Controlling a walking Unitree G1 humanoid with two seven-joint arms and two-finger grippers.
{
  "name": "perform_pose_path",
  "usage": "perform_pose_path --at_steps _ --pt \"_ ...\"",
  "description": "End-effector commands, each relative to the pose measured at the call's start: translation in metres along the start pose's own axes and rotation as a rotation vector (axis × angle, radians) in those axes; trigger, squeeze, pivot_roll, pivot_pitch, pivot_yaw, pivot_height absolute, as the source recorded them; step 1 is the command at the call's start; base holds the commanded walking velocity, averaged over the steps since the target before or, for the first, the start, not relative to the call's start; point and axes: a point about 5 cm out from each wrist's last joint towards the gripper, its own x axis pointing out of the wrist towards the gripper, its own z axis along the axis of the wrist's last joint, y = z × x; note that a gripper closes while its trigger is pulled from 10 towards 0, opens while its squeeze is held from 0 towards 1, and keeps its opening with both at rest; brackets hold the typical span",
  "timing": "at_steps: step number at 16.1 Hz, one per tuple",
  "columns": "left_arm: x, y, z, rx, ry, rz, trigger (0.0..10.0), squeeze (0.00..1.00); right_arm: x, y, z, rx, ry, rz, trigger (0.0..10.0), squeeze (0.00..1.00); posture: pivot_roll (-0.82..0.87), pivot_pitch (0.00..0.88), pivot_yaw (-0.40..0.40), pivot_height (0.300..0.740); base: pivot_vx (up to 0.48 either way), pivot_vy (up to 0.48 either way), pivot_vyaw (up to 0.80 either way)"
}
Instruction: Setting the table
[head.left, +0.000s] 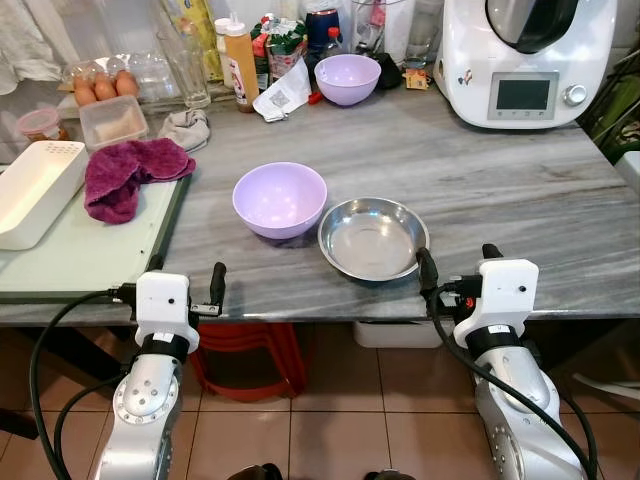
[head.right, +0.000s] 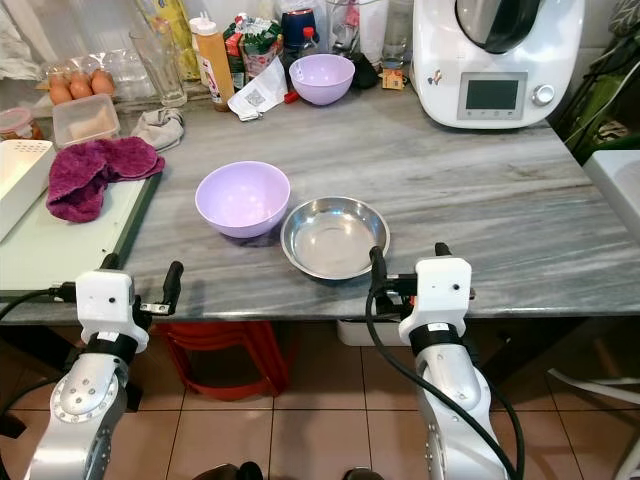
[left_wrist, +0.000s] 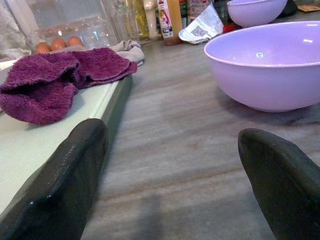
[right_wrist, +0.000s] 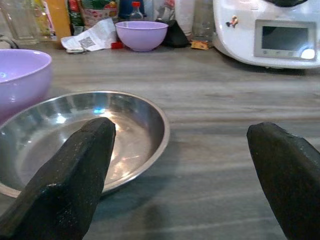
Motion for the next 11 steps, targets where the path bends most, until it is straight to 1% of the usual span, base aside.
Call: perform_pose_path --at_steps 1,4,7,8,9,11 --pt "0.001 0.005 0.006 0.018 -0.013 -0.005 10.0 0.00 0.003 0.004 0.006 0.017 -0.012 0.019 10.0 0.00 -0.10 0.158 0.052 0.740 0.000 0.000 0.00" --pt "-0.001 0.006 0.007 0.024 -0.006 0.024 10.0 0.00 0.008 0.006 0.004 0.013 0.014 0.011 10.0 0.00 -0.09 0.159 0.062 0.740 0.000 0.000 0.00" --pt "0.000 0.001 0.010 0.037 -0.006 0.000 10.0 0.00 0.011 0.016 0.009 0.035 -0.005 0.029 10.0 0.00 -0.08 0.169 0.066 0.740 0.000 0.000 0.00" --pt "0.000 0.003 0.010 0.045 -0.001 0.000 10.0 0.00 0.010 0.021 0.007 0.034 -0.003 0.043 10.0 0.00 -0.08 0.167 0.066 0.740 0.000 0.000 0.00" --pt "0.000 0.005 0.010 0.048 0.003 0.007 10.0 0.00 0.009 0.021 0.007 0.029 0.000 0.040 10.0 0.00 -0.08 0.168 0.065 0.740 0.000 0.000 0.00" --pt "0.001 0.004 0.011 0.045 0.008 0.013 10.0 0.00 0.011 0.022 0.007 0.044 0.008 0.044 10.0 0.00 -0.08 0.166 0.064 0.740 -0.244 0.000 0.00"
